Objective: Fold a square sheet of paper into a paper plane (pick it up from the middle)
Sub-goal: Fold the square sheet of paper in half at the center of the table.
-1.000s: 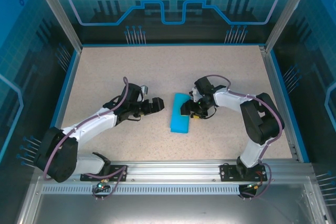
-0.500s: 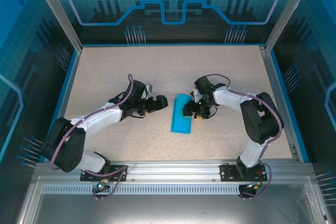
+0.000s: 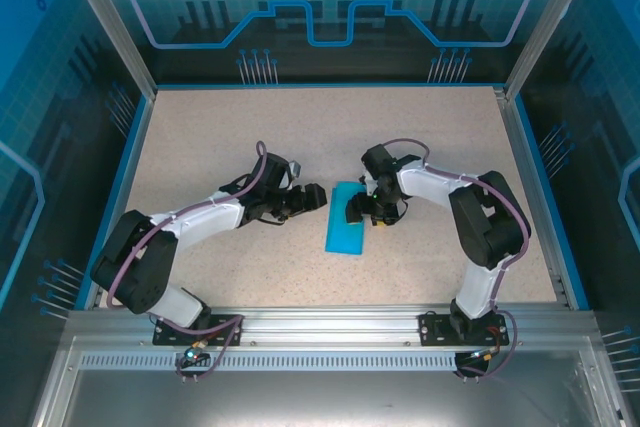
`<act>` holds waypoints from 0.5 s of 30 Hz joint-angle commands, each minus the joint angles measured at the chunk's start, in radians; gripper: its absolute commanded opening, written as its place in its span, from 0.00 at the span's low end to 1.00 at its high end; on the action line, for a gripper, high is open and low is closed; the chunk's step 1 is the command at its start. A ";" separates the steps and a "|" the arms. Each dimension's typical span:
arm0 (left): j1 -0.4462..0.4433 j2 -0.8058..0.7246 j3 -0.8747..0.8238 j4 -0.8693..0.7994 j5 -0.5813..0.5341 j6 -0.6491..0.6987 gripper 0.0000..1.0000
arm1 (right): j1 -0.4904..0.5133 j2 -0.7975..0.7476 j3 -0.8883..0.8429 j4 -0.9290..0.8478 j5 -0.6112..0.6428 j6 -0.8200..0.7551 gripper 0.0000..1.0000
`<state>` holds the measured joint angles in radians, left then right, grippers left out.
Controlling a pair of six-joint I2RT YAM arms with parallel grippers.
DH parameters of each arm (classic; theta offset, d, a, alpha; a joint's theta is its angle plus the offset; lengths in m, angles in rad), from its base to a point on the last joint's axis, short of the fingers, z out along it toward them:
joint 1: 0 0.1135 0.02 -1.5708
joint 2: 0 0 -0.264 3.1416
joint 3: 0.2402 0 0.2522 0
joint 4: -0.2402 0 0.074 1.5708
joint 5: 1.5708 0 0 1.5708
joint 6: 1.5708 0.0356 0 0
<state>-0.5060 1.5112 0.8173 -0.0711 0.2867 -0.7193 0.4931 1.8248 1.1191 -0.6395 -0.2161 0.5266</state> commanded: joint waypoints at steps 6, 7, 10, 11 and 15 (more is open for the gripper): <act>-0.006 -0.002 0.001 0.038 0.018 -0.046 0.55 | 0.038 0.073 0.029 -0.029 0.001 0.018 0.79; -0.006 -0.002 0.001 0.039 0.017 -0.047 0.54 | 0.042 0.083 0.035 -0.041 0.014 0.017 0.79; -0.005 0.004 0.005 0.042 0.021 -0.051 0.51 | 0.047 0.107 0.040 -0.048 0.033 0.023 0.81; -0.006 0.006 0.006 0.044 0.024 -0.050 0.50 | 0.046 0.115 0.042 -0.051 0.035 0.024 0.81; -0.007 0.011 0.013 0.045 0.031 -0.053 0.46 | 0.046 0.134 0.041 -0.057 0.065 0.044 0.82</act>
<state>-0.5064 1.5127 0.8173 -0.0387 0.2871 -0.7616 0.5175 1.8774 1.1870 -0.7052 -0.1810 0.5549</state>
